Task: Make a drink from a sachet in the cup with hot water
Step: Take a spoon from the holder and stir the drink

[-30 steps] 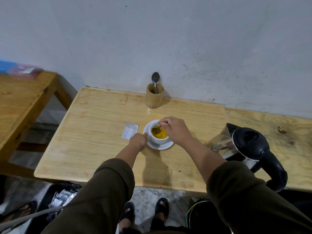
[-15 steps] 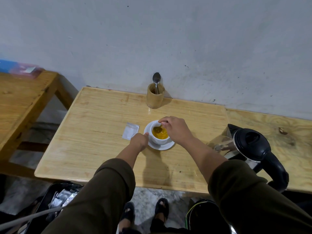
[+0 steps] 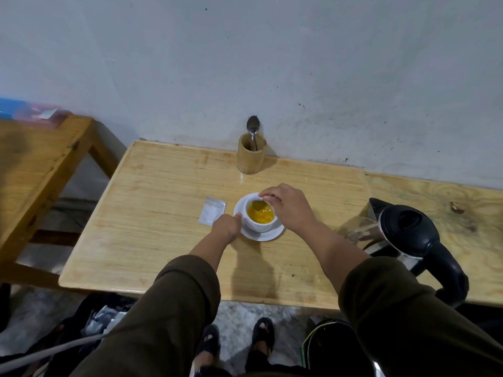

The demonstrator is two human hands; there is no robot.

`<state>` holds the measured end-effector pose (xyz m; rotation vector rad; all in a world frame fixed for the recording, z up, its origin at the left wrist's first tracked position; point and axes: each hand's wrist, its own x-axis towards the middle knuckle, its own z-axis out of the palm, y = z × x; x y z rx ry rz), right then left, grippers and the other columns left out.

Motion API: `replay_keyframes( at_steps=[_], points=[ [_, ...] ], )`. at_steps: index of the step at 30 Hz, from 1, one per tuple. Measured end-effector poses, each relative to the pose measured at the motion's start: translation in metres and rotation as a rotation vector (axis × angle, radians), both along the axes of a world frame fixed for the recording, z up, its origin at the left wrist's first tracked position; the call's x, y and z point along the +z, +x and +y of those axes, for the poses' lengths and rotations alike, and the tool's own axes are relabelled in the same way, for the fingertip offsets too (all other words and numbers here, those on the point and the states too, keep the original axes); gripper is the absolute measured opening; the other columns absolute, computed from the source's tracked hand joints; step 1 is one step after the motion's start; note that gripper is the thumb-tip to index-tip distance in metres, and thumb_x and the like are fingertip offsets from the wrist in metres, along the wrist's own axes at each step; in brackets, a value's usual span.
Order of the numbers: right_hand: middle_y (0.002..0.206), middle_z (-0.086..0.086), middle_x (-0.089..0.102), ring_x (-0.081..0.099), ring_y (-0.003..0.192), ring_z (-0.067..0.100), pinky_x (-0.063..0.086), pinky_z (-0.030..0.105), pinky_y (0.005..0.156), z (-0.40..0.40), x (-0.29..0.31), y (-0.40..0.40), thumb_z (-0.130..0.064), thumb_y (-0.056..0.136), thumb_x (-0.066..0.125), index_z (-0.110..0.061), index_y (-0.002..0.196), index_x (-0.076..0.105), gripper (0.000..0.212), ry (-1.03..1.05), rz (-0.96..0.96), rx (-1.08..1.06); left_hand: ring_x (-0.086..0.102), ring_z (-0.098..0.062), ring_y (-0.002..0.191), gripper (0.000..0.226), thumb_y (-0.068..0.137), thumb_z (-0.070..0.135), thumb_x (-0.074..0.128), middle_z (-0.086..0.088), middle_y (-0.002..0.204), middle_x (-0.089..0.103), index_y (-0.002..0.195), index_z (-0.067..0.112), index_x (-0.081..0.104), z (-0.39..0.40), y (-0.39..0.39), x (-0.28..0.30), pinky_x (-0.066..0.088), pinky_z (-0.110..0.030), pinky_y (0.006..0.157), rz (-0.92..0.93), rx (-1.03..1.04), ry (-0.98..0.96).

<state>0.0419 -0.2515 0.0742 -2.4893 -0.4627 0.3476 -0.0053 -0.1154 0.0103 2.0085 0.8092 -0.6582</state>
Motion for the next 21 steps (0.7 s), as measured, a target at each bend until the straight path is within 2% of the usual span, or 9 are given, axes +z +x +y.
replay_keyframes(
  at_steps=[4,7,10,13,16,18,19,21],
  points=[
    [0.109,0.005,0.069,0.061,0.103,0.018,0.038,0.013,0.077,-0.004,-0.001,-0.011,-0.019,0.091,0.057,-0.019,0.107,0.073,0.022,0.110,0.075,-0.011,0.052,-0.037,0.125,0.052,0.103,0.031,0.027,-0.025,0.135,0.054,0.133,-0.005,0.049,0.002,-0.001,0.001,0.042,-0.041,0.105,-0.013,0.030,-0.006],
    [0.102,0.005,0.066,0.060,0.096,0.017,0.041,0.015,0.077,-0.009,0.002,-0.018,-0.020,0.090,0.060,-0.018,0.106,0.073,0.021,0.160,0.108,-0.048,0.049,-0.034,0.129,0.050,0.105,0.025,0.018,-0.024,0.140,0.049,0.144,-0.001,0.036,0.002,-0.001,0.002,0.039,-0.038,0.106,-0.021,0.009,0.036],
    [0.100,0.004,0.062,0.055,0.091,0.013,0.039,0.013,0.072,-0.014,0.002,-0.028,-0.022,0.091,0.060,-0.020,0.105,0.073,0.020,0.203,0.127,-0.118,0.050,-0.035,0.128,0.054,0.104,0.032,0.021,-0.024,0.137,0.053,0.135,-0.003,0.047,0.002,-0.001,0.001,0.039,-0.038,0.106,-0.022,-0.057,0.054],
    [0.105,0.002,0.070,0.058,0.086,0.010,0.043,0.015,0.072,-0.022,-0.001,-0.040,-0.022,0.091,0.059,-0.021,0.104,0.074,0.020,0.235,0.152,-0.180,0.048,-0.034,0.129,0.058,0.104,0.034,0.019,-0.023,0.137,0.053,0.132,-0.006,0.051,0.003,-0.001,-0.002,0.036,-0.036,0.107,-0.040,-0.100,0.066],
    [0.100,0.002,0.074,0.064,0.085,0.014,0.052,0.030,0.083,-0.030,-0.005,-0.053,-0.021,0.088,0.064,-0.017,0.101,0.075,0.018,0.271,0.196,-0.271,0.048,-0.035,0.129,0.059,0.104,0.035,0.020,-0.024,0.137,0.053,0.131,-0.007,0.050,0.004,-0.003,-0.004,0.036,-0.036,0.106,-0.059,-0.152,0.082],
    [0.091,0.001,0.072,0.065,0.087,0.015,0.052,0.033,0.086,-0.034,-0.007,-0.062,-0.023,0.084,0.069,-0.014,0.099,0.076,0.019,0.300,0.230,-0.351,0.049,-0.035,0.128,0.058,0.104,0.035,0.021,-0.024,0.136,0.053,0.131,-0.007,0.050,0.004,-0.003,-0.002,0.037,-0.037,0.106,-0.064,-0.163,0.077],
    [0.087,0.001,0.071,0.064,0.085,0.014,0.052,0.032,0.083,-0.037,-0.007,-0.067,-0.025,0.082,0.072,-0.012,0.096,0.076,0.019,0.331,0.247,-0.391,0.049,-0.035,0.128,0.058,0.104,0.035,0.022,-0.024,0.136,0.053,0.132,-0.007,0.049,0.003,-0.003,-0.002,0.038,-0.037,0.106,-0.069,-0.167,0.074],
    [0.075,0.002,0.069,0.059,0.071,0.012,0.049,0.020,0.068,-0.041,-0.008,-0.078,-0.027,0.080,0.073,-0.009,0.090,0.076,0.021,0.377,0.269,-0.443,0.049,-0.035,0.128,0.056,0.104,0.034,0.022,-0.024,0.137,0.053,0.132,-0.006,0.049,0.001,-0.003,0.000,0.038,-0.037,0.105,-0.075,-0.175,0.081]
  ],
)
